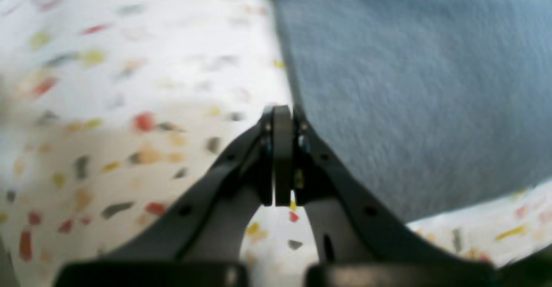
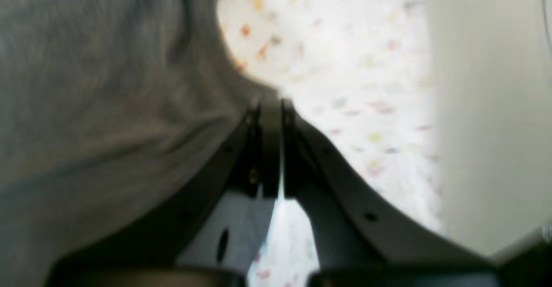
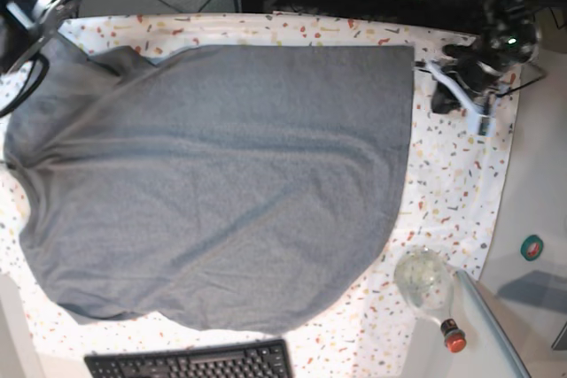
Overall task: Layout the t-shirt on the table in an organized manner, then fold the t-shirt properly
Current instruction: 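Grasp the shirt's corners with both grippers near the cloth border, then hold both corners and pull them apart to stretch the shirt, then lift the held edge with both grippers and fold it over the shirt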
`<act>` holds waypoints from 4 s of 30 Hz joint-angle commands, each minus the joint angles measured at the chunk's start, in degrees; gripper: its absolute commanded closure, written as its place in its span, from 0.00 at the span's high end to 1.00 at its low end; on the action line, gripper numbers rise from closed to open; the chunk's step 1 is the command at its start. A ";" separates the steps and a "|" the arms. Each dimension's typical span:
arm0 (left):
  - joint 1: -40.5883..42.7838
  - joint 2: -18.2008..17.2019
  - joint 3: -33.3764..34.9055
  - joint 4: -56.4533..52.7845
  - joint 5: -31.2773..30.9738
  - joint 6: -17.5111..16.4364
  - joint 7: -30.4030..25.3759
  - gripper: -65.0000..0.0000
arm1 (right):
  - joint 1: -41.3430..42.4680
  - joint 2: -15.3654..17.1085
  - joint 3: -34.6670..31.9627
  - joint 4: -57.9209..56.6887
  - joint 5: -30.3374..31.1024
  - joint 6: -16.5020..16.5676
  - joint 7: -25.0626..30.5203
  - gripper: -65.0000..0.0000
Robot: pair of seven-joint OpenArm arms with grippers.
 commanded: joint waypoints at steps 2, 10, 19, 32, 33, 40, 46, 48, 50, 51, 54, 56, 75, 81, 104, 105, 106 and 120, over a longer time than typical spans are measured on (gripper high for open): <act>1.48 -2.56 -1.81 0.76 -8.08 -0.17 -0.43 0.00 | -2.66 -4.29 2.92 10.01 0.66 1.68 -2.16 0.00; 2.97 -6.34 -1.29 -0.03 -16.61 -0.17 3.61 0.00 | -17.34 -15.37 1.69 31.98 1.19 7.66 -14.65 0.48; 10.09 -6.95 -4.19 2.87 -16.34 -0.17 3.70 0.00 | -29.73 -15.63 3.01 34.09 14.03 8.06 -15.70 0.76; 11.15 -4.14 -1.90 -1.08 -16.43 -7.25 3.70 0.79 | -29.82 -15.63 6.88 33.92 19.74 8.06 -15.79 0.76; 11.06 -3.79 -1.64 -1.08 -16.43 -7.25 3.70 0.79 | -29.82 -15.63 6.88 33.92 19.74 8.06 -15.79 0.76; 8.33 -0.89 -1.37 -3.55 -16.26 -7.25 3.79 0.79 | -29.82 -15.63 6.88 32.34 19.74 8.06 -15.79 0.76; 6.14 -0.62 2.41 -8.47 -16.26 -7.25 3.79 0.78 | -30.09 -15.63 6.97 31.81 19.74 8.06 -15.70 0.76; 5.70 -0.54 2.32 -10.23 -16.26 -7.25 3.79 0.78 | -30.26 -15.63 6.79 31.81 19.74 8.06 -15.70 0.76; 4.82 -0.54 2.32 -11.55 -16.26 -7.25 3.79 0.78 | -30.70 -15.63 6.70 31.90 19.74 8.06 -15.79 0.76; 4.73 -0.45 2.32 -12.25 -16.34 -7.25 3.79 0.77 | -31.05 -15.63 6.62 32.07 19.74 8.06 -15.79 0.76; 4.47 -0.45 2.32 -12.86 -16.34 -7.25 3.79 0.61 | -31.32 -15.63 6.70 32.07 19.74 8.06 -15.79 0.76; 3.94 0.08 2.41 -13.13 -16.34 -7.25 3.79 0.46 | -31.05 -15.63 6.70 31.72 19.74 8.06 -15.79 0.76; 2.36 0.43 1.79 -14.45 -16.34 -7.25 9.77 0.00 | -22.96 -10.71 6.70 13.43 19.74 8.06 -10.95 0.76; 2.36 0.34 1.70 -14.45 -16.34 -7.25 9.77 0.00 | -22.70 -10.09 6.79 13.08 19.48 8.06 -11.04 0.76; 6.14 0.26 1.79 -2.84 -15.91 -7.25 9.94 0.00 | -24.37 -10.53 6.70 18.09 19.74 8.06 -18.95 0.00; 6.93 0.26 1.88 -0.73 -15.91 -7.25 9.94 0.00 | -24.63 -10.62 6.70 19.76 19.74 8.06 -19.74 0.00; 7.81 0.26 1.97 1.11 -15.91 -7.25 10.03 0.00 | -25.07 -10.62 6.88 21.35 19.74 8.06 -20.62 0.00; 2.27 -1.06 2.32 4.10 -15.91 -7.25 17.59 0.00 | -18.92 -8.16 0.02 24.25 19.30 8.06 -24.40 0.00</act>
